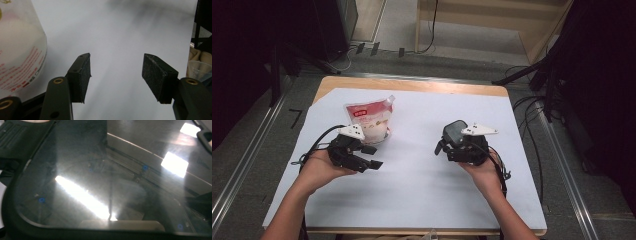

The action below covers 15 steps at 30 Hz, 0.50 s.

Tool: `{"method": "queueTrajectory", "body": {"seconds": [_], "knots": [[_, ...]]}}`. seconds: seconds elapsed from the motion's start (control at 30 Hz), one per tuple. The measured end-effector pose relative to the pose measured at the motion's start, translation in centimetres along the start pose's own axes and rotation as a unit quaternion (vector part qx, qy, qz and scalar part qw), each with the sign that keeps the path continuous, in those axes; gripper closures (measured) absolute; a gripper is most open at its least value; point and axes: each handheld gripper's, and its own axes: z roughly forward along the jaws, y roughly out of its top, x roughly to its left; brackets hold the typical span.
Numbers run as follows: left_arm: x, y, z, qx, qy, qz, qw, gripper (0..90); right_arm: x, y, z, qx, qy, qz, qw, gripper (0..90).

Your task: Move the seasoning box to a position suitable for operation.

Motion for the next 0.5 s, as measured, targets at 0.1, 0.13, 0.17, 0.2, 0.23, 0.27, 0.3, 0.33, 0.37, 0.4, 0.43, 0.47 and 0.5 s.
{"method": "queueTrajectory", "body": {"seconds": [0.1,0.13,0.17,0.2,0.23,0.27,0.3,0.33,0.37,0.4,0.43,0.47,0.5], "knots": [[-0.2,0.2,0.2,-0.004,-0.004,0.000,1.0000,42.7,0.6,-0.4,-0.4,0.005,0.002,-0.004,1.0000,15.4],[-0.3,0.4,0.3,-0.007,0.001,-0.004,1.0000,44.2,0.9,-0.7,-0.7,0.007,0.006,-0.010,0.9999,15.4],[-0.3,0.4,0.3,-0.007,0.001,-0.004,1.0000,45.2,0.9,-0.7,-0.7,0.007,0.006,-0.010,0.9999,15.4],[-0.3,0.5,0.4,-0.008,-0.001,-0.003,1.0000,45.2,1.1,-0.9,-0.8,0.009,0.008,-0.011,0.9999,15.4],[-0.3,0.6,0.4,-0.007,-0.003,-0.004,1.0000,45.4,1.3,-1.0,-0.9,0.009,0.008,-0.012,0.9999,15.4],[-0.3,0.7,0.5,-0.009,-0.009,-0.007,0.9999,45.8,1.6,-1.3,-1.1,0.011,0.009,-0.014,0.9998,15.4],[-0.3,0.7,0.5,-0.009,-0.009,-0.007,0.9999,46.2,1.6,-1.3,-1.1,0.011,0.009,-0.014,0.9998,15.4],[-0.4,0.8,0.7,-0.011,-0.010,-0.009,0.9999,46.2,1.7,-1.5,-1.1,0.011,0.011,-0.015,0.9998,15.4],[-0.4,1.0,0.8,-0.011,-0.002,-0.008,0.9999,48.2,2.1,-1.7,-1.0,0.016,0.014,-0.011,0.9997,15.4],[-0.4,1.0,0.8,-0.011,-0.002,-0.008,0.9999,49.4,2.2,-1.7,-0.9,0.018,0.015,-0.013,0.9996,15.4],[-0.4,1.0,0.9,-0.013,0.002,-0.009,0.9999,49.4,2.2,-1.7,-0.9,0.018,0.015,-0.013,0.9996,15.4],[-0.4,1.1,0.9,-0.017,0.003,-0.010,0.9998,51.4,2.6,-1.9,-0.5,0.022,0.019,-0.016,0.9994,15.4],[-0.4,1.2,1.0,-0.017,0.004,-0.009,0.9998,51.4,2.6,-1.9,-0.5,0.022,0.019,-0.016,0.9994,15.4]]}}
